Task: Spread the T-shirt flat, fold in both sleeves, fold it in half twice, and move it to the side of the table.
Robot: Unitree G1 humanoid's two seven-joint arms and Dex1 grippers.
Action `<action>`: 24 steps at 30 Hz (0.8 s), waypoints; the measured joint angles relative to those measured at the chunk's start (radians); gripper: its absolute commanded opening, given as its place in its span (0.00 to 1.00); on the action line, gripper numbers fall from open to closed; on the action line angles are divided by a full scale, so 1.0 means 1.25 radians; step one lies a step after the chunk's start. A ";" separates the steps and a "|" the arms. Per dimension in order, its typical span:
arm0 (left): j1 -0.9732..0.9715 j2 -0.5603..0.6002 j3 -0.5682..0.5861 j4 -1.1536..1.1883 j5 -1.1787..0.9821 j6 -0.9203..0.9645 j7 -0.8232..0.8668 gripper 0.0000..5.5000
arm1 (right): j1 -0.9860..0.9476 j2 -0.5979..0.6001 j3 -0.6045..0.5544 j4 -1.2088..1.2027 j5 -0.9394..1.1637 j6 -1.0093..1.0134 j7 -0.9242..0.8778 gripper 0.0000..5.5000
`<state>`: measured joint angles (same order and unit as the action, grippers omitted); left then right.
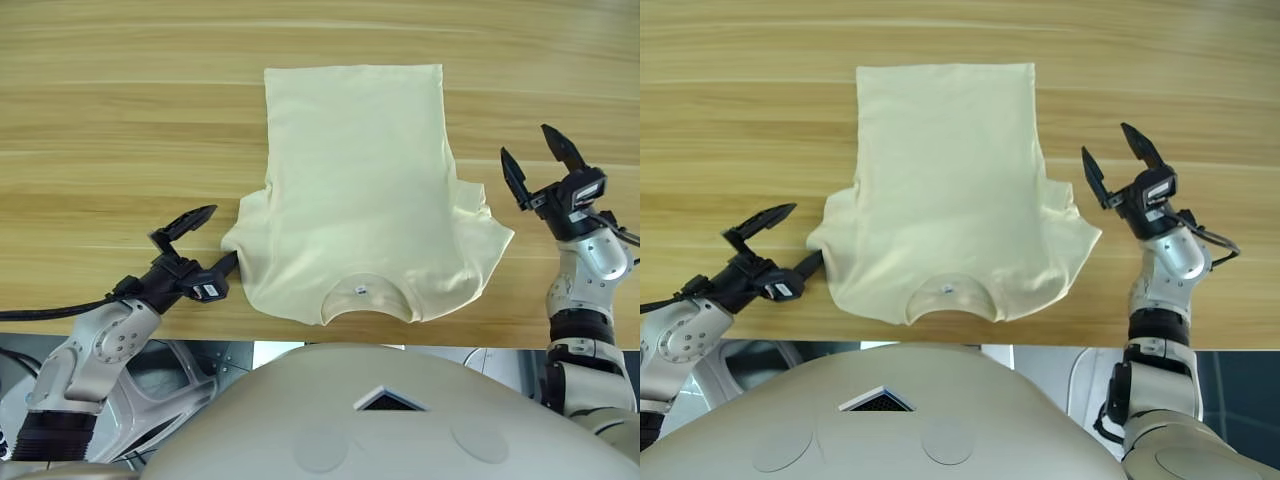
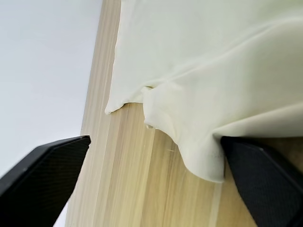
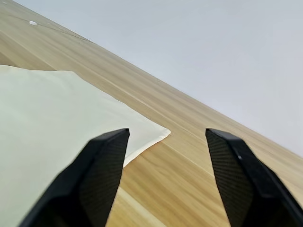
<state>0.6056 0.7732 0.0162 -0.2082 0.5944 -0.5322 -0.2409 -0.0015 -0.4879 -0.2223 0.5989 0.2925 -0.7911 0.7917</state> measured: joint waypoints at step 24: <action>0.017 0.053 -0.024 -0.026 -0.011 0.018 0.009 0.90 | 0.014 0.002 0.013 -0.001 -0.008 0.000 -0.009 0.54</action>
<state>0.6271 0.8388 -0.0140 -0.2412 0.5810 -0.5102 -0.2291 0.0164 -0.4853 -0.2057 0.5978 0.2820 -0.7912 0.7798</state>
